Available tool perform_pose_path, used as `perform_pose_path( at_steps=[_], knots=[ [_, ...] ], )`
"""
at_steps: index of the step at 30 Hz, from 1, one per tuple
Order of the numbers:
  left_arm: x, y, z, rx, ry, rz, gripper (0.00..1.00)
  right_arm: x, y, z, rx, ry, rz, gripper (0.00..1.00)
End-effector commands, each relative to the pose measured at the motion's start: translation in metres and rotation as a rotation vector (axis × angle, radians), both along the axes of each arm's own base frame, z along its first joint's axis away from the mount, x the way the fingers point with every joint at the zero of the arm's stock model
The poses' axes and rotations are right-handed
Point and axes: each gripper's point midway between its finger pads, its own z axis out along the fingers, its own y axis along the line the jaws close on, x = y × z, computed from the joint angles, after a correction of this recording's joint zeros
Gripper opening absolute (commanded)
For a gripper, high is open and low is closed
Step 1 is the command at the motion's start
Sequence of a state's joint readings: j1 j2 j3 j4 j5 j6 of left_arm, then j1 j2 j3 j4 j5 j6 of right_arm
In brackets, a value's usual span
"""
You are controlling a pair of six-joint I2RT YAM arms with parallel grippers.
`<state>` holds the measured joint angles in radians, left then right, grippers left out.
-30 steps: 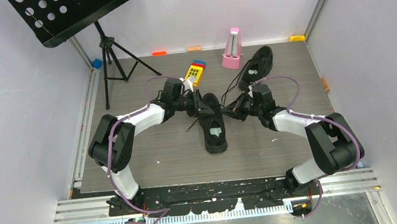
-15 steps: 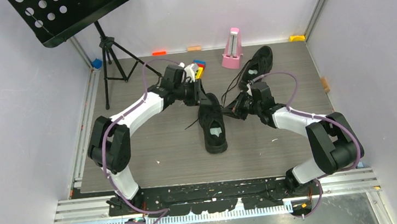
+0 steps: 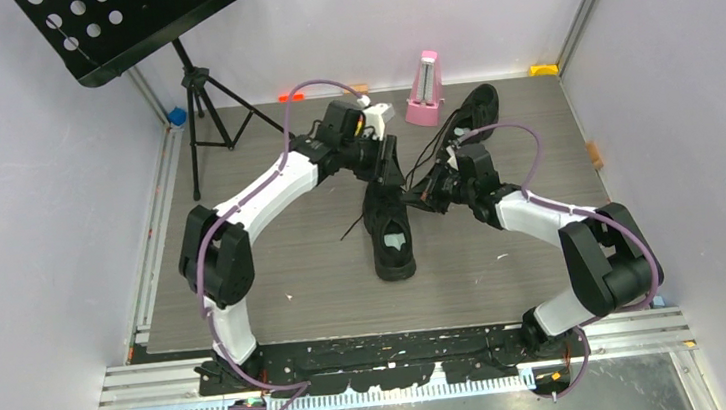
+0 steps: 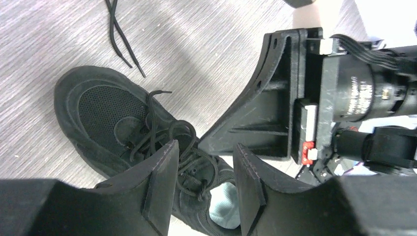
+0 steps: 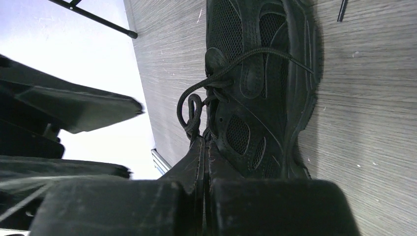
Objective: Tie the shoes
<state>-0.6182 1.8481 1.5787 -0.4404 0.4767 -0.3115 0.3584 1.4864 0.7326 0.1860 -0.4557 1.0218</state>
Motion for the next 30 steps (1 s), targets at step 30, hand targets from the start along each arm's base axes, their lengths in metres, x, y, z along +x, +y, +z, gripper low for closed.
perform_pose_path(
  at_steps=[30],
  knots=[
    [0.005,-0.008,-0.029,0.187,0.016,-0.074,0.46,0.007,0.011,0.018,0.003,-0.064,0.048,0.0]
  ],
)
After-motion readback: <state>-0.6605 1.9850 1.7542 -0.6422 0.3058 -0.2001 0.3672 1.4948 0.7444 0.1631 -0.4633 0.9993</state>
